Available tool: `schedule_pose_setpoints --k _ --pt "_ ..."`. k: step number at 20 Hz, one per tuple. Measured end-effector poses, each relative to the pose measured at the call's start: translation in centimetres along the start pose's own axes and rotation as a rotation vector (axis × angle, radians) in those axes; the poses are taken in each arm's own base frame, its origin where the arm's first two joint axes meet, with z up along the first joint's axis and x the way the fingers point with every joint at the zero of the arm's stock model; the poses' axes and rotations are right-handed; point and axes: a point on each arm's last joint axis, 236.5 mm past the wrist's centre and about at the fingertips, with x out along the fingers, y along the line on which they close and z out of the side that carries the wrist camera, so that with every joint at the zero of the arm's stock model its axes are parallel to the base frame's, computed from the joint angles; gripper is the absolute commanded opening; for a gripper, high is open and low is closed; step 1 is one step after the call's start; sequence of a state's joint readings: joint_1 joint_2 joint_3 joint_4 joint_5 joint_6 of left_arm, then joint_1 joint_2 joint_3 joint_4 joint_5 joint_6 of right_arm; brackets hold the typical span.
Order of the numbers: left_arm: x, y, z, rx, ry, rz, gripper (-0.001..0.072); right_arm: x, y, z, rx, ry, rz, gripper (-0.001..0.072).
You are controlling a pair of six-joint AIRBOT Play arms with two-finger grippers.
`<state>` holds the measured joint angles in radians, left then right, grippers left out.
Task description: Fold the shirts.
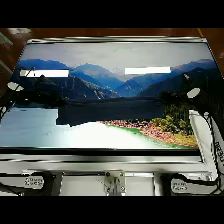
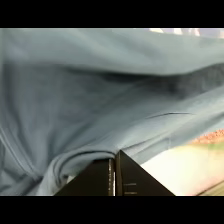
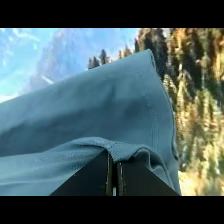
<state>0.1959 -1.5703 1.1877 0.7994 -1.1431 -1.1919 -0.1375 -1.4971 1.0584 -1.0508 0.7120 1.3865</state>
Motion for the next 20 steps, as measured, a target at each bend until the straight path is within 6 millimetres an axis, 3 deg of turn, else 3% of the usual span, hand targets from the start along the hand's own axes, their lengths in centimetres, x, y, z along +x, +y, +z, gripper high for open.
schedule_pose_setpoints --k 1,2,3,6,11,15,20 --pt "0.5 0.3 0.2 -0.01 0.002 -0.002 0.0308 0.4 -0.2 -0.2 0.01 0.008 -0.003 0.0465" --pt "1.1 0.6 0.3 -0.021 0.009 -0.004 0.0626 0.8 -0.3 -0.2 0.014 0.011 -0.005 0.0652" --pt "1.5 0.9 0.2 -0.039 0.017 -0.007 0.0693 1.0 -0.4 -0.3 0.019 0.014 -0.007 0.0673" --pt "1.9 1.0 -0.1 -0.08 0.04 -0.021 0.0692 0.8 -0.8 -0.2 0.019 0.023 -0.014 0.0673" --pt "1.3 0.5 -1.1 -0.105 0.083 -0.056 0.0692 0.6 -3.7 -1.2 0.148 0.08 -0.041 0.0673" --pt "0.9 -1.1 -1.4 -0.124 0.1 -0.117 0.069 2.3 -2.6 -2.0 0.265 0.121 0.052 0.0673" --pt "1.0 -3.4 -1.3 -0.089 0.099 -0.197 0.0691 4.2 -0.7 -1.2 0.372 0.093 0.166 0.0669"
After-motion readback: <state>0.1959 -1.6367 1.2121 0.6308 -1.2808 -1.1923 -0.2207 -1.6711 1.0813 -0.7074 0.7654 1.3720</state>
